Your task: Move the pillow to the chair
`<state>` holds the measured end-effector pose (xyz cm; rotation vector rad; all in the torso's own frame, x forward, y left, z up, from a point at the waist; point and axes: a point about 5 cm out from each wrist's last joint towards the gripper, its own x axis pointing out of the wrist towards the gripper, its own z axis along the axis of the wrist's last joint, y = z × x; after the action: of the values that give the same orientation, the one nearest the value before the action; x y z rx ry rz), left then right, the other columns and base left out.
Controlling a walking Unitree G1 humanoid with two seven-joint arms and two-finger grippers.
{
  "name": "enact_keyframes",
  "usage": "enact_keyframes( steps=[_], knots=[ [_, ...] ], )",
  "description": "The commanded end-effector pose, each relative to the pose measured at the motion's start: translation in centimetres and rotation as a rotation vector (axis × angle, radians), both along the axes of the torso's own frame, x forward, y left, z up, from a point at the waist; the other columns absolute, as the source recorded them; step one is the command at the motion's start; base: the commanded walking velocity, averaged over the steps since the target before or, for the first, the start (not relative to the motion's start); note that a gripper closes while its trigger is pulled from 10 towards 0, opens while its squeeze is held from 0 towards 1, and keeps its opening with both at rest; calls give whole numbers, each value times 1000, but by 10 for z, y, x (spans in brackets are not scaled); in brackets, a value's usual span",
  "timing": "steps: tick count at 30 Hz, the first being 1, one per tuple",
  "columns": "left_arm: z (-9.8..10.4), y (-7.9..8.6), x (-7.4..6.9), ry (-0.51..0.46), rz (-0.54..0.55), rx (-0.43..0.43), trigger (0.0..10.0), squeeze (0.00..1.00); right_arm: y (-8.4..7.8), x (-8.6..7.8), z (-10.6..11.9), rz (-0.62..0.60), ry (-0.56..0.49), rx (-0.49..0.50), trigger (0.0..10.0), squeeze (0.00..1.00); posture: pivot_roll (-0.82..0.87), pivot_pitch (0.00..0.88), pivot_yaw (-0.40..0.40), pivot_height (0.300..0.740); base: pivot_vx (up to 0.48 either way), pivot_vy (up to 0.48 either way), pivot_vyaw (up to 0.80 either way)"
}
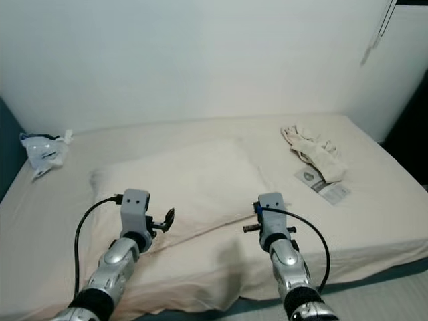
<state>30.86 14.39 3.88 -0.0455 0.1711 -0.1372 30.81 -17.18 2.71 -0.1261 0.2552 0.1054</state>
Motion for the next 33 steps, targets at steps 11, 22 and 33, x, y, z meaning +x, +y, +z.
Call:
enact_keyframes(
  steps=[11,22,33],
  knots=[
    [-2,10,-5,-14,51,-12,10000,0,6,0,0,16,0,14,10000,0,-74,32,-32,740,29,0,0],
    [-2,13,-7,-28,61,-20,10000,0,8,0,-1,22,4,16,10000,0,-74,38,-32,740,0,0,0],
    [-1,12,-6,-27,47,-35,10000,0,5,-1,-2,13,10,16,10000,0,-74,37,-27,740,0,0,0]
  ],
)
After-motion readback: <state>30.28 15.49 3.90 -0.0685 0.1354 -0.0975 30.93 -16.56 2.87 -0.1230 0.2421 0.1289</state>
